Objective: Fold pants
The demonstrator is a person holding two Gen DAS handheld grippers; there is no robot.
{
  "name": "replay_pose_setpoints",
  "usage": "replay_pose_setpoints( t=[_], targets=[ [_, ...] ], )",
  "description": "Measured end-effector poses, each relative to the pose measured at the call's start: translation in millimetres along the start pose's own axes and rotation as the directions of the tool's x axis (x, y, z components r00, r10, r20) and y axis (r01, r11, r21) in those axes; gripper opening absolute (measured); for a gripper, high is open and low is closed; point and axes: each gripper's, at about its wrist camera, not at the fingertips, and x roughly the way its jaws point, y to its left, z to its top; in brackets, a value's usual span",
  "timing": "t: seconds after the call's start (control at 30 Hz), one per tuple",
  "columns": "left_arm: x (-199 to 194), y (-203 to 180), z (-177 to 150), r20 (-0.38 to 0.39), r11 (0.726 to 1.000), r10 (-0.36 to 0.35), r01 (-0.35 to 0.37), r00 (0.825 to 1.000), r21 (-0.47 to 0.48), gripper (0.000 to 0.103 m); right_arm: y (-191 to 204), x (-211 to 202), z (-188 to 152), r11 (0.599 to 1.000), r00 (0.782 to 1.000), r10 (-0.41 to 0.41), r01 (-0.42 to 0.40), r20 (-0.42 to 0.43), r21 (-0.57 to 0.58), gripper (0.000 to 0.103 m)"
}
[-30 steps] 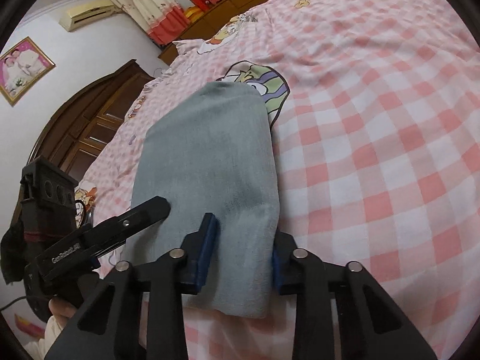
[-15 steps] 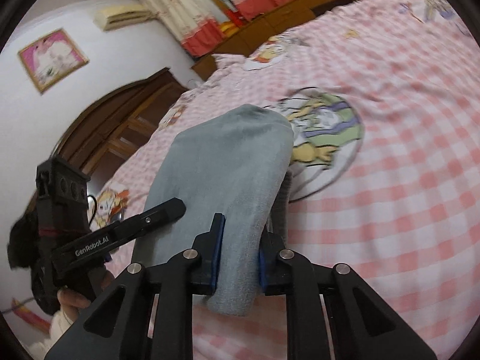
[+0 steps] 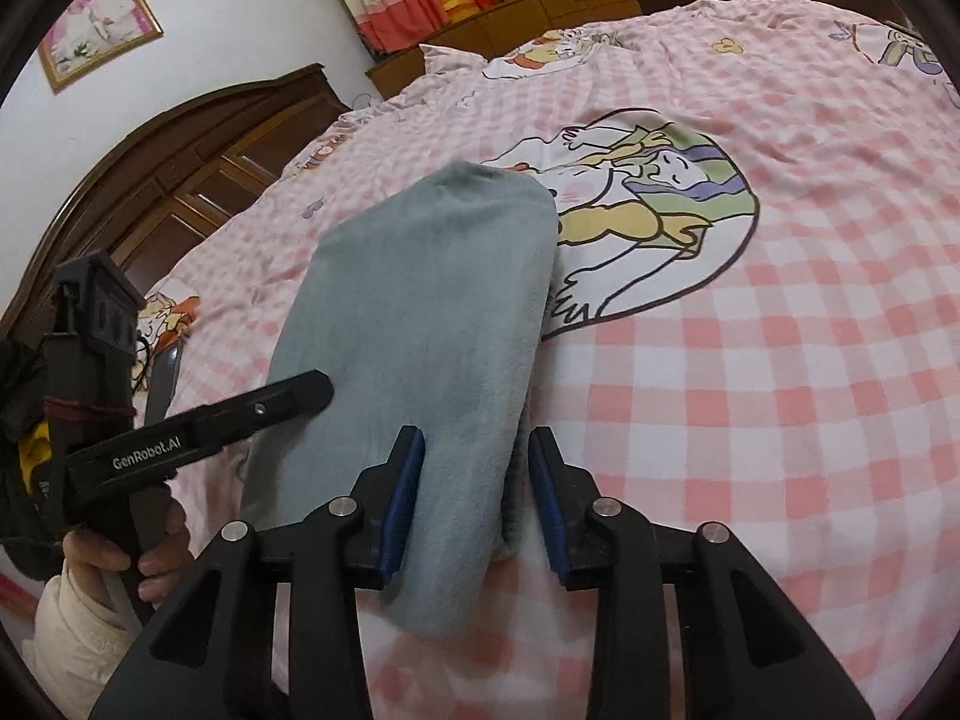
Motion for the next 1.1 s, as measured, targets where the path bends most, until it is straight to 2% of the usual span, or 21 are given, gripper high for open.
replay_pose_setpoints(
  t=[0.17, 0.27, 0.43, 0.57, 0.63, 0.7, 0.83, 0.97, 1.1],
  targets=[
    [-36, -23, 14, 0.095, 0.997, 0.031, -0.037, 0.995, 0.062, 0.054, 14, -30, 4, 0.994, 0.992, -0.081, 0.087, 0.095, -0.058, 0.035],
    [-44, -35, 17, 0.115, 0.995, 0.057, -0.066, 0.992, 0.069, 0.054, 25, -38, 2, 0.990, 0.990, -0.073, 0.087, 0.123, -0.113, 0.035],
    [-44, -47, -8, 0.096, 0.995, 0.075, -0.081, 0.993, 0.060, 0.054, 34, -30, -6, 0.982, 0.996, -0.047, 0.061, 0.082, -0.180, 0.035],
    [-36, -50, -33, 0.048, 0.999, 0.041, -0.043, 0.998, 0.022, 0.054, 23, -16, -12, 0.986, 0.998, -0.055, 0.060, 0.035, -0.157, 0.035],
    [-29, -49, -40, 0.038, 0.998, 0.057, -0.057, 0.998, 0.022, 0.054, 14, -8, -15, 0.987, 0.998, -0.060, 0.062, 0.014, -0.146, 0.035],
    [-20, -47, -44, 0.029, 0.998, 0.059, -0.060, 0.998, 0.027, 0.054, 8, -1, -17, 0.987, 0.997, -0.079, 0.078, -0.001, -0.144, 0.035],
    [-9, -43, -48, 0.022, 0.997, 0.068, -0.068, 0.997, 0.025, 0.054, -1, 2, -18, 0.994, 0.999, -0.042, 0.040, -0.016, -0.105, 0.036],
    [-14, -50, -49, 0.030, 0.995, 0.093, -0.094, 0.995, 0.037, 0.055, 7, -8, -16, 0.990, 0.998, -0.069, 0.067, -0.008, -0.122, 0.036],
    [-22, -53, -51, 0.034, 0.993, 0.118, -0.119, 0.992, 0.020, 0.064, 16, -21, -18, 0.986, 0.996, -0.090, 0.090, 0.006, -0.138, 0.036]
  ],
)
